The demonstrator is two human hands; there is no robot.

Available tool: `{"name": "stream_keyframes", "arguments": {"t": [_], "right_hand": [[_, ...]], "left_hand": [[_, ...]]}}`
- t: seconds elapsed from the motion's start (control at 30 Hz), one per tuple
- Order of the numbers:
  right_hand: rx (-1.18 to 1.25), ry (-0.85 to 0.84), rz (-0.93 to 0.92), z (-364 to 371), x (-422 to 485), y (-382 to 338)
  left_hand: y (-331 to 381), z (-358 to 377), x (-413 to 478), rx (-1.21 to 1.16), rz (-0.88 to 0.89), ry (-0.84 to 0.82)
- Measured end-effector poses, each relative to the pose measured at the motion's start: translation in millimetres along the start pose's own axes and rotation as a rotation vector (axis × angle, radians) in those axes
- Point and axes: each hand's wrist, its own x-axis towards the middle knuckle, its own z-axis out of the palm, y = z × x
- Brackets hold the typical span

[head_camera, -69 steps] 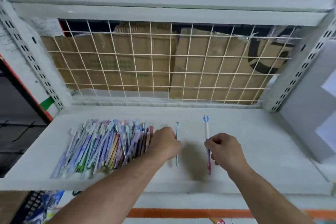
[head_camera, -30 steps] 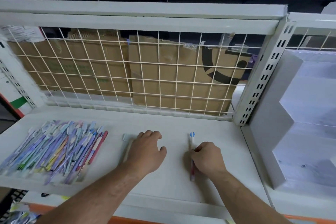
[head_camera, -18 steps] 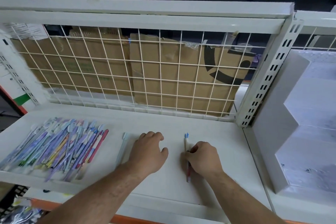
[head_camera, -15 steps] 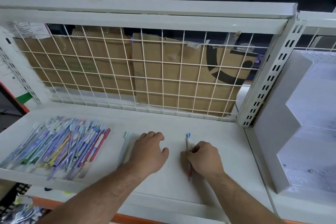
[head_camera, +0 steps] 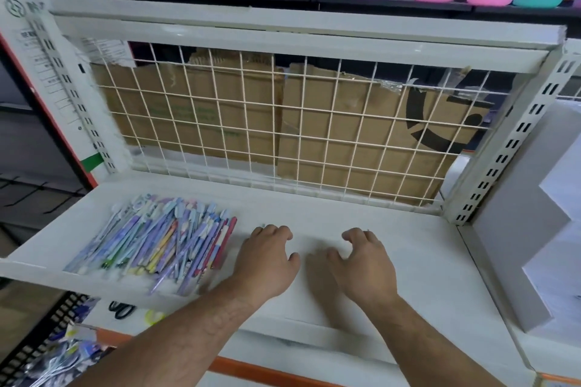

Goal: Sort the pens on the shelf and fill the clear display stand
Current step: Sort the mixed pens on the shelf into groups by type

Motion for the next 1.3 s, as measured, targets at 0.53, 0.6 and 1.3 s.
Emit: {"name": "stream_keyframes", "arguments": {"t": [0.53, 0.6, 1.3], "right_hand": [[-0.036, 0.058, 0.158, 43.9, -49.1, -86.4], [-0.043, 0.062, 0.179, 43.1, -53.2, -90.2], [-0.041, 0.031, 0.2, 20.5, -59.8, -88.9]], "left_hand": [[-111.1, -54.0, 2.5, 0.296, -0.01, -0.093], [-110.0, -55.0, 4.9, 0.291, -0.007, -0.125], [-93.2, -49.3, 20.1, 0.265, -0.118, -0.321]]}}
